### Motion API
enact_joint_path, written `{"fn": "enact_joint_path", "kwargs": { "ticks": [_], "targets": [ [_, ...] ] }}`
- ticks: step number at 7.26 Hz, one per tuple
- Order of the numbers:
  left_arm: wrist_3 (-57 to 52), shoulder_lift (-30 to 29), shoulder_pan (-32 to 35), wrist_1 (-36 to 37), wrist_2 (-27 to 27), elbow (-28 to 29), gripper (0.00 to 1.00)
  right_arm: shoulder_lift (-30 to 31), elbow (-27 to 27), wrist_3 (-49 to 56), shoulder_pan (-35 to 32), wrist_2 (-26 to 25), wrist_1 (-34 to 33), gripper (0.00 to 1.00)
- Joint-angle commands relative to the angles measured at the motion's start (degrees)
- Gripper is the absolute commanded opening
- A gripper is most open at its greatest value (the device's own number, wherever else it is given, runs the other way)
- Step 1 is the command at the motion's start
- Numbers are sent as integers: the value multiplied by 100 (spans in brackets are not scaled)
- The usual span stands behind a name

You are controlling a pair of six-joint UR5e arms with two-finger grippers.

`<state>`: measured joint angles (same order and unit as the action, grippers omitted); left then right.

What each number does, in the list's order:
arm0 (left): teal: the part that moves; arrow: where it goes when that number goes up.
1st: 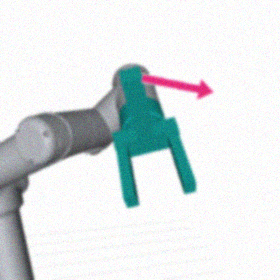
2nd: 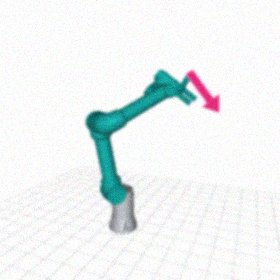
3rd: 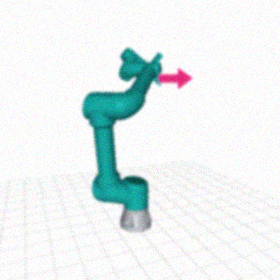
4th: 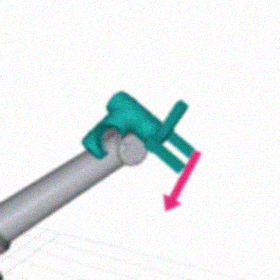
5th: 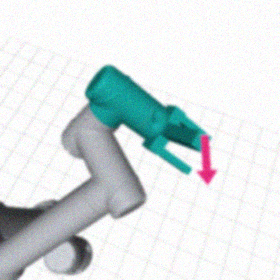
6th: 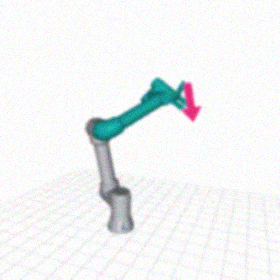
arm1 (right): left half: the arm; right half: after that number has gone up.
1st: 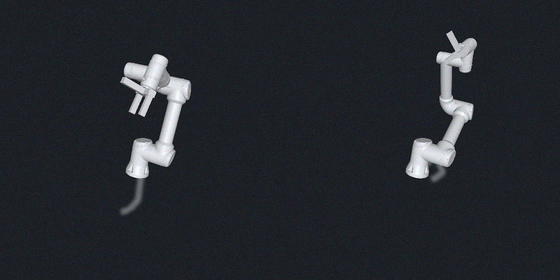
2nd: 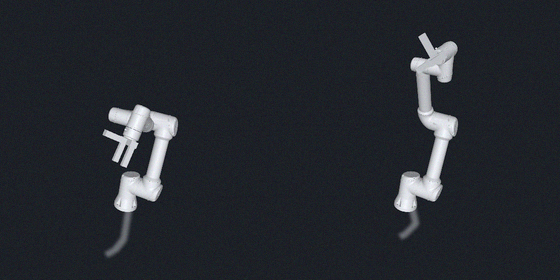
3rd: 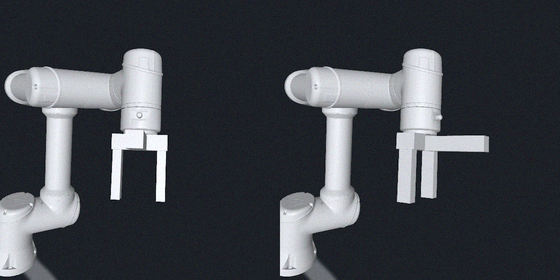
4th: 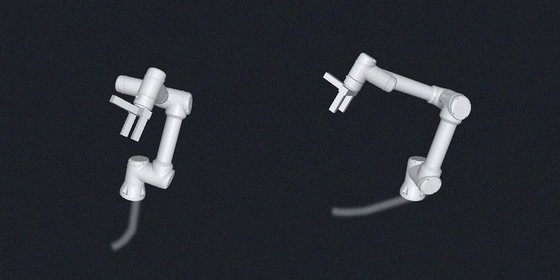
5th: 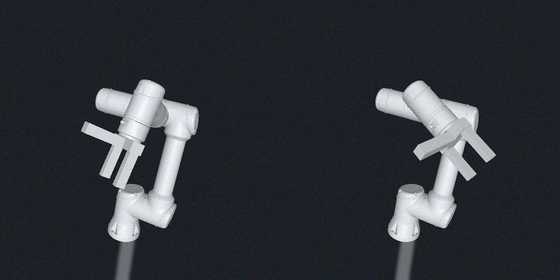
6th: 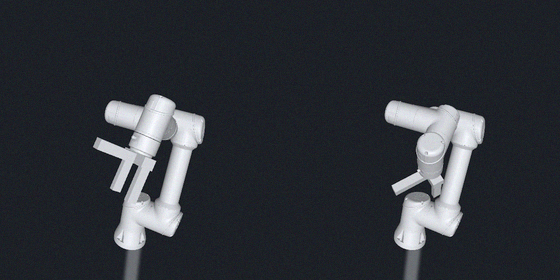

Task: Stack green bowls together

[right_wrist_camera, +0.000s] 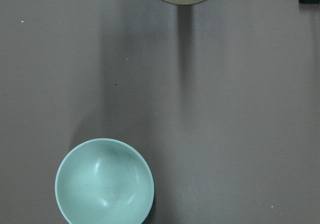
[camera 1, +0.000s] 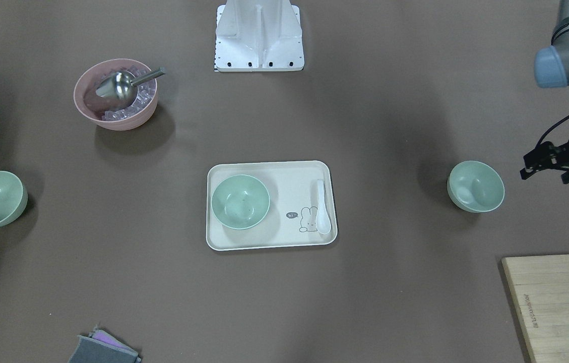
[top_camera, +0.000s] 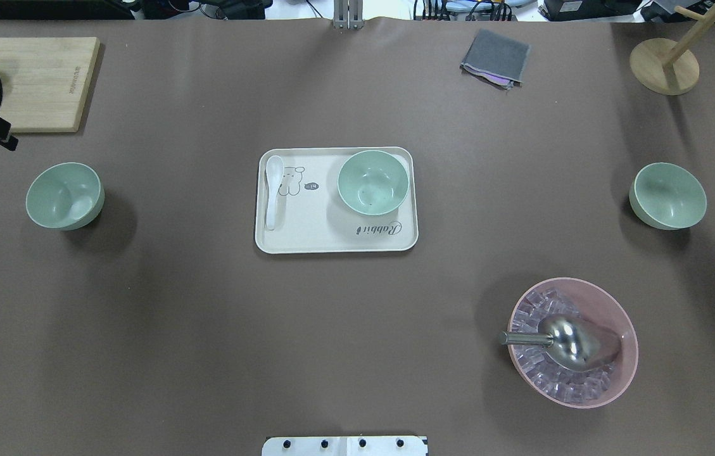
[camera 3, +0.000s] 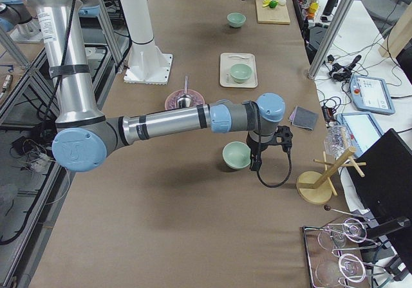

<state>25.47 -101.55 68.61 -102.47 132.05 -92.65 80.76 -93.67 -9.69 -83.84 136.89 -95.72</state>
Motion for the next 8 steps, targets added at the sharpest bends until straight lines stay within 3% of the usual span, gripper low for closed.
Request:
{"fn": "enact_joint_path", "kwargs": {
  "ticks": [1, 2, 6, 8],
  "targets": [
    [72, -15, -243, -989, -275, 885, 98, -34, -11, -164, 113, 5, 10, 100],
    [64, -40, -278, -1342, -268, 1264, 98, -52, -11, -191, 140, 5, 1, 100],
    [81, -93, -331, -1363, -224, 1232, 97, -114, -2, -191, 167, -4, 1, 100],
    [64, -102, -392, -1372, 73, 1232, 85, -105, 33, -191, 201, -4, -8, 100]
  ]
}}
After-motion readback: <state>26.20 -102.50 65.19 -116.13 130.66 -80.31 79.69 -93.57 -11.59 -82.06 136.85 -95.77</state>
